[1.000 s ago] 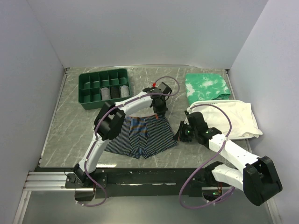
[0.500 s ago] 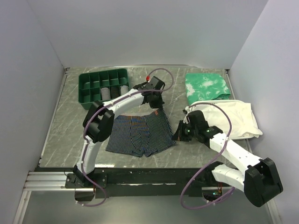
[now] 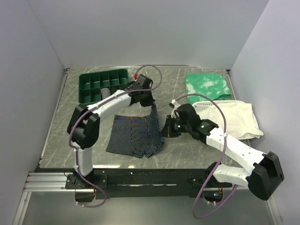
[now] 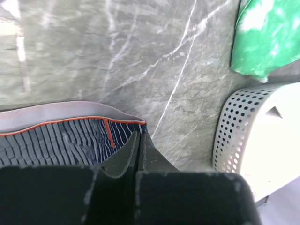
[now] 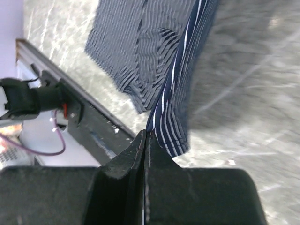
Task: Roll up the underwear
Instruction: Fold the underwear at the center of the board.
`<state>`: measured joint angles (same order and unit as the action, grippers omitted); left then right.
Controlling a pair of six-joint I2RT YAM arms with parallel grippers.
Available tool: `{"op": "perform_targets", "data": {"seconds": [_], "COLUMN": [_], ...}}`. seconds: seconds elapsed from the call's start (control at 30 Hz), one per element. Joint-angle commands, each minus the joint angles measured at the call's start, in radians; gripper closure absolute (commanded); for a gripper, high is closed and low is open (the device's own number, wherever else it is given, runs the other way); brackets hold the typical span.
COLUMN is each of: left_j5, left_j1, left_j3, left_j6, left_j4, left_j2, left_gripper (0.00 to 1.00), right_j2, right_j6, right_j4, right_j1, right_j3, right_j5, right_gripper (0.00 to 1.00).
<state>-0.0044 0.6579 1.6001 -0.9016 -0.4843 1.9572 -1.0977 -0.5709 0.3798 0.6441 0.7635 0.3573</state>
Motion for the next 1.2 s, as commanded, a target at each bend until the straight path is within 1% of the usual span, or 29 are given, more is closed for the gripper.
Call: {"op": "perform_targets", "data": {"seconds": [0.0, 0.2, 0.4, 0.53, 0.73, 0.93, 1.17], "left_j5": [0.011, 0.021, 0.06, 0.084, 0.138, 0.188, 0.198], "left_j1": [-0.047, -0.124, -0.208, -0.259, -0.351, -0.408, -0.44], "left_j3": [-0.072, -0.282, -0.436, -0.491, -0.569, -0.614, -0.629], "left_j6": [0.021, 0.036, 0.066, 0.092, 0.128, 0.164, 0.179], "left_j4": [0.069, 0.151, 0.217, 0.227, 0.243, 0.292, 0.3], "left_j2": [-0.13, -0.264, -0.366, -0.415, -0.449, -0.42, -0.389], "left_gripper": [0.99, 0.99, 0.99, 0.99, 0.99, 0.99, 0.99], "right_j2": [-0.053, -0.145, -0.275, -0.402, -0.566, -0.706, -0.801], "right_j6": [-0.043, -0.087, -0.127, -0.139, -0.149, -0.142, -0.129], "right_j4": [0.01, -0.005, -0.03, -0.018, -0.001, 0.014, 0.025], "right_j1": [0.074, 0.158, 0.245, 0.307, 0.351, 0.367, 0.368], "right_j3": [0.086, 0.166, 0.275, 0.393, 0.536, 0.643, 0.73], "right_j5": [-0.006, -0.015, -0.012, -0.006, 0.014, 0.023, 0.045], "right_gripper": [1.0, 1.0, 1.0, 1.0, 1.0, 1.0, 1.0]}}
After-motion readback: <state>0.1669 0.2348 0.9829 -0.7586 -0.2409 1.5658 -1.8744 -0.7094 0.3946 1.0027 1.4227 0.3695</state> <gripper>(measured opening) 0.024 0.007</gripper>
